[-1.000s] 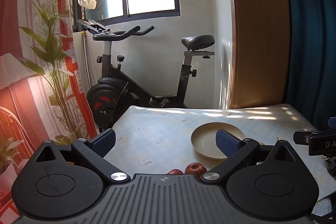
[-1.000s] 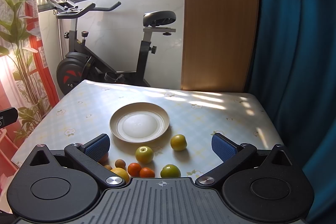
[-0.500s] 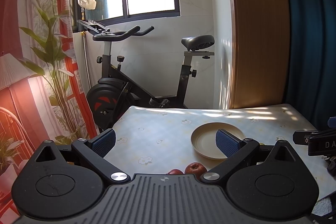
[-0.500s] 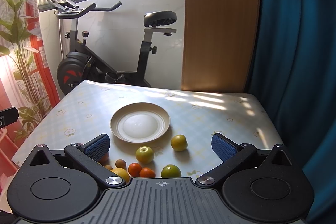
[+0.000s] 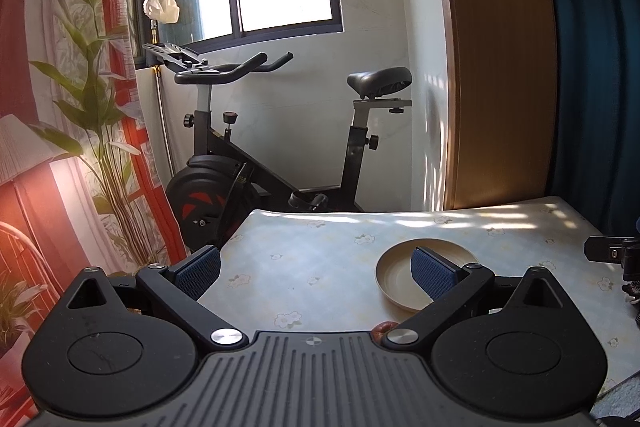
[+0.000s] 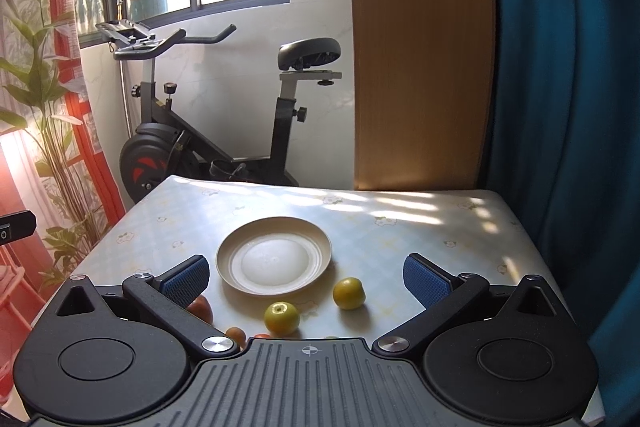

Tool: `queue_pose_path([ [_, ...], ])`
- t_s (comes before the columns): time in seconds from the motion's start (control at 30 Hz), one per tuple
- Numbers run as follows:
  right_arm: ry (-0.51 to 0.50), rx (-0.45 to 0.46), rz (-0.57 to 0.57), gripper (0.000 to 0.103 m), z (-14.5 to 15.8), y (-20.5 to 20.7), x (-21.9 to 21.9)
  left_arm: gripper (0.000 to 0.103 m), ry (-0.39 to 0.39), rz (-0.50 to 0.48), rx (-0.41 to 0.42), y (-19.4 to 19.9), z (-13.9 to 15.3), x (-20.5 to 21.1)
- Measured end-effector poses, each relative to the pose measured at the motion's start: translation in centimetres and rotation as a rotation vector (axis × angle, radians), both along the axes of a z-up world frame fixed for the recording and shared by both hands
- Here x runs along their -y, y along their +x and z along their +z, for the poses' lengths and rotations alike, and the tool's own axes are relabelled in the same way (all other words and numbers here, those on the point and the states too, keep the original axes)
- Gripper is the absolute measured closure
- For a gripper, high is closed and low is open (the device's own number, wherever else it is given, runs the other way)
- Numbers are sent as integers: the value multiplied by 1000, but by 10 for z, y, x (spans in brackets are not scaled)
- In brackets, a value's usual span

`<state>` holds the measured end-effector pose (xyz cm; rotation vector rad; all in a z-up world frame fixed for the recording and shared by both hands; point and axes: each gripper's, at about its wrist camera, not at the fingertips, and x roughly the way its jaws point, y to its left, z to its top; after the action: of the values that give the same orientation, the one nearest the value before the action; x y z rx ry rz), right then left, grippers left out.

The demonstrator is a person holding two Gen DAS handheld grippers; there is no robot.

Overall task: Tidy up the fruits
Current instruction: 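Move the right tool toward the large green citrus while the left tool approaches a yellow-green apple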

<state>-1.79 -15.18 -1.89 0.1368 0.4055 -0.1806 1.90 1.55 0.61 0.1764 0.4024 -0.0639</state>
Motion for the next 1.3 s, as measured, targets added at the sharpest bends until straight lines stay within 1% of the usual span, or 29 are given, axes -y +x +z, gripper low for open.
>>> queue_pose_path([
  [0.13,-29,106,-31,0,-8,8,16,1,-17,-30,14,16,-2,-6],
  [0.27,-86,113,-45,0,-16,26,26,1,-10,-17,65,28,-6,-7],
  [0.37,-92,121,-36,0,-23,39,30,1,-9,7,48,44,-11,-8],
  [0.43,-75,98,-10,0,-27,51,33,1,-32,-2,29,57,-16,-11],
  [0.5,-68,50,8,0,-29,63,37,1,-34,5,16,67,-24,-12],
  [0.57,-71,26,13,0,-33,74,41,1,-39,17,-3,78,-31,-15],
  [0.63,-57,-8,31,0,-39,85,42,1,-65,17,-43,89,-37,-19],
  [0.7,-42,-23,76,0,-44,93,43,1,-117,15,-85,99,-43,-24],
  [0.77,-61,-25,84,0,-50,99,42,1,-172,8,-106,107,-52,-29],
  [0.83,-97,-17,82,0,-59,102,39,1,-187,5,-116,114,-59,-27],
  [0.93,-130,-15,71,0,-70,110,42,1,-200,26,-108,122,-66,-22],
  [1.0,-150,-27,64,0,-78,115,46,1,-218,4,-106,128,-67,-18],
  [1.07,-154,-42,73,0,-85,119,52,1,-208,-12,-112,136,-69,-13],
  [1.13,-144,-50,81,0,-92,122,58,1,-167,-10,-111,142,-71,-7],
  [1.23,-124,-65,76,0,-101,125,66,1,-82,-8,-107,148,-76,2],
  [1.3,-108,-79,69,0,-108,127,73,1,-66,-30,-88,147,-80,2],
])
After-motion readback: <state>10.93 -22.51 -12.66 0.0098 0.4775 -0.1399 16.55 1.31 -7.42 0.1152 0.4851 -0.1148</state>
